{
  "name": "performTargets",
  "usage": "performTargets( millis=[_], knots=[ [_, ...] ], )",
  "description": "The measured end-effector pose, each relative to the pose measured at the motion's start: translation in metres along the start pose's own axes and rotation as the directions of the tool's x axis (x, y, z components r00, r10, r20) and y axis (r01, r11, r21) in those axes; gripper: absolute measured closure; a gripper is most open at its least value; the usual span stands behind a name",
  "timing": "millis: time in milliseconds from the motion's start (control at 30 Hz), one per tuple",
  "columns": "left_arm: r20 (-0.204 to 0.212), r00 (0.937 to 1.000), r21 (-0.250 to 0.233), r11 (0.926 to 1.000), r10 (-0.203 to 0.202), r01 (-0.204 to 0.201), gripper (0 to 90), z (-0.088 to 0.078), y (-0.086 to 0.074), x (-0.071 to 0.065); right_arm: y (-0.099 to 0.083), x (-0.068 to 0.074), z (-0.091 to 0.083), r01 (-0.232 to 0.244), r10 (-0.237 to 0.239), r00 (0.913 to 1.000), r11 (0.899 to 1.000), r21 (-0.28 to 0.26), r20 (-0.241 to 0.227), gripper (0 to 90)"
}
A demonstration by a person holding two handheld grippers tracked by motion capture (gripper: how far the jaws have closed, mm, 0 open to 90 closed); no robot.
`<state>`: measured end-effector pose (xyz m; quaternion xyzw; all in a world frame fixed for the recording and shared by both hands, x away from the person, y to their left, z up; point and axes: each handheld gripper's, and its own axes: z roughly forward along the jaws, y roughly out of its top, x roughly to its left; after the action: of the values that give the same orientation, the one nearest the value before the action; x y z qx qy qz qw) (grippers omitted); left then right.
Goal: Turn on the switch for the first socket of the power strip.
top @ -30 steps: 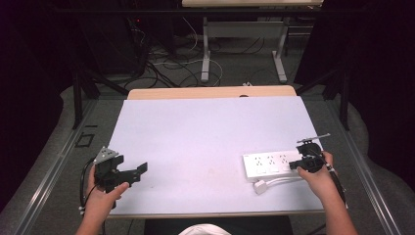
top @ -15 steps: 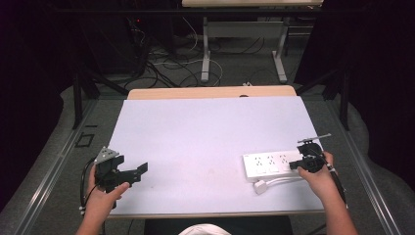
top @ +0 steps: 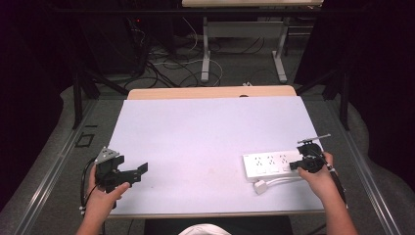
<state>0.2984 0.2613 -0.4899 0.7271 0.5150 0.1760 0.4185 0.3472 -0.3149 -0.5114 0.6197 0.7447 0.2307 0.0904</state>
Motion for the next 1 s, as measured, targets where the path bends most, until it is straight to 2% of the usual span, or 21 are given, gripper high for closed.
performTargets(
  millis=[367, 567, 867, 1000],
  knots=[
    [-0.001, 1.0, 0.001, 1.0, -0.001, 0.001, 3.2, 0.0016, -0.0005, -0.0005, -0.0005, -0.0003, -0.0001, 0.0, 0.0, 1.0, 1.0, -0.004, 0.001, 89.9],
    [-0.006, 1.0, 0.004, 1.0, -0.001, 0.001, 3.2, 0.0019, -0.0011, 0.0, -0.0006, -0.0022, -0.0012, -0.004, 0.004, 1.0, 1.0, -0.002, -0.008, 86.5],
    [-0.009, 0.9999, 0.002, 1.0, -0.007, 0.007, 3.2, 0.0026, -0.0002, 0.0019, -0.0004, -0.0032, -0.0012, 0.002, -0.002, 0.9998, 1.0, -0.014, -0.021, 77.7],
    [-0.014, 0.9999, 0.001, 0.9999, -0.01, 0.01, 3.3, 0.004, 0.0, 0.0033, 0.0002, -0.0014, -0.0006, 0.001, -0.002, 0.9996, 1.0, -0.026, -0.028, 71.1]
  ],
)
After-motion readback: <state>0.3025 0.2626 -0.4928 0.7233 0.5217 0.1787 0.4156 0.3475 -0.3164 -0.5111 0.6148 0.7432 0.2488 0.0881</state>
